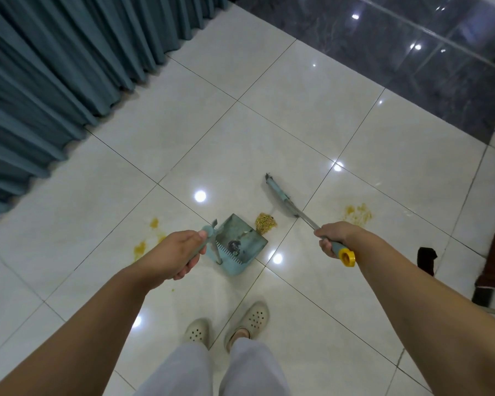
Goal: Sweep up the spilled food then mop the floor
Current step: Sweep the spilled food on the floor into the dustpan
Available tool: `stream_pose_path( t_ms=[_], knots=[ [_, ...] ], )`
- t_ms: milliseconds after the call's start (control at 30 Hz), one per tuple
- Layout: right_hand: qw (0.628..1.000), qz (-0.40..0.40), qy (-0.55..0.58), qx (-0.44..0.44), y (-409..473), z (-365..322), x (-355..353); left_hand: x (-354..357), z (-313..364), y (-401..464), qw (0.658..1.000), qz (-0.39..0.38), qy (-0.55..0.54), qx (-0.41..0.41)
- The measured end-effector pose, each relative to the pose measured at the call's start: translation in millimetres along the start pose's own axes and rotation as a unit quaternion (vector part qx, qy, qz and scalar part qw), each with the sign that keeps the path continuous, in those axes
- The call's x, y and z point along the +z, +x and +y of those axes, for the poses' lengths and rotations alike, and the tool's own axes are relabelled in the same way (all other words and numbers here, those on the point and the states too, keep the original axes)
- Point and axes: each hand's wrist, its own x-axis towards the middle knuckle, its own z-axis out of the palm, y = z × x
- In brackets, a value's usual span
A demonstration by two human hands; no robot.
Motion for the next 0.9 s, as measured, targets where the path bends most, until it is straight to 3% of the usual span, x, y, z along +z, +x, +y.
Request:
stream_pose_path(
  t_ms=[433, 900],
  knots=[
    [0.998, 0.034, -0.059, 0.014, 0, 9, 15, 22, -21, 8, 0.999, -0.020, 0.006, -0.024],
    [0.987, 0.014, -0.142, 0.075, -7, 91, 53, 37, -43, 8, 0.994, -0.004, 0.108, 0.014]
  ],
)
